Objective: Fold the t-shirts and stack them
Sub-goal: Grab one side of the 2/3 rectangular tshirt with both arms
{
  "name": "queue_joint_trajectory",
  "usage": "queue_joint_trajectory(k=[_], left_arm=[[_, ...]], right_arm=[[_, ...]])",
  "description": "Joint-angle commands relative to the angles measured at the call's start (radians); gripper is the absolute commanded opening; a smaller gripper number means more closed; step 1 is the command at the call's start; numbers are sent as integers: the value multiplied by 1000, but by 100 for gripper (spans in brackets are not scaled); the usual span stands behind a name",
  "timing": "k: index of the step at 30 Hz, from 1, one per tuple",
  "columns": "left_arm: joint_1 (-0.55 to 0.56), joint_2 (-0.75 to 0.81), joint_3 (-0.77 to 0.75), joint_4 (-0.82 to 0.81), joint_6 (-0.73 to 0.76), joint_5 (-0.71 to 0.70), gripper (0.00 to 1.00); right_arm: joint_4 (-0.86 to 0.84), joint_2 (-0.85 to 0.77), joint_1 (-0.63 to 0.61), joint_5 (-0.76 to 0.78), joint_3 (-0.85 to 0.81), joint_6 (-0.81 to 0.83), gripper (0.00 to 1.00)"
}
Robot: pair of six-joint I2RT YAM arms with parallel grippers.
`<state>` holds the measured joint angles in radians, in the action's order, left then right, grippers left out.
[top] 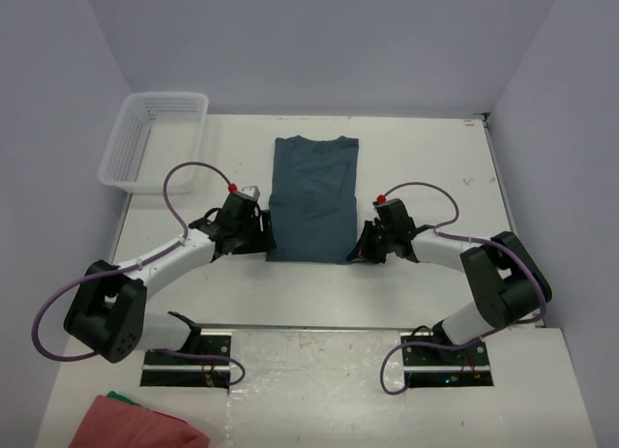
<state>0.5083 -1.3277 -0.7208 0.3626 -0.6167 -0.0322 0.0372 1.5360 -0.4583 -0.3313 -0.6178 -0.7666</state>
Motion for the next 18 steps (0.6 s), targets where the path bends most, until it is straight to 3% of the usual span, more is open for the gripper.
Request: queue_joint_trajectory(k=[1,18], left_arm=[[-24,-13,26,-79,8,98,68],[-36,-119,120,-211,-18,183,57]], right_arm=[[76,21,-10,54,15,15,0],[78,26,-11,58,12,13,0]])
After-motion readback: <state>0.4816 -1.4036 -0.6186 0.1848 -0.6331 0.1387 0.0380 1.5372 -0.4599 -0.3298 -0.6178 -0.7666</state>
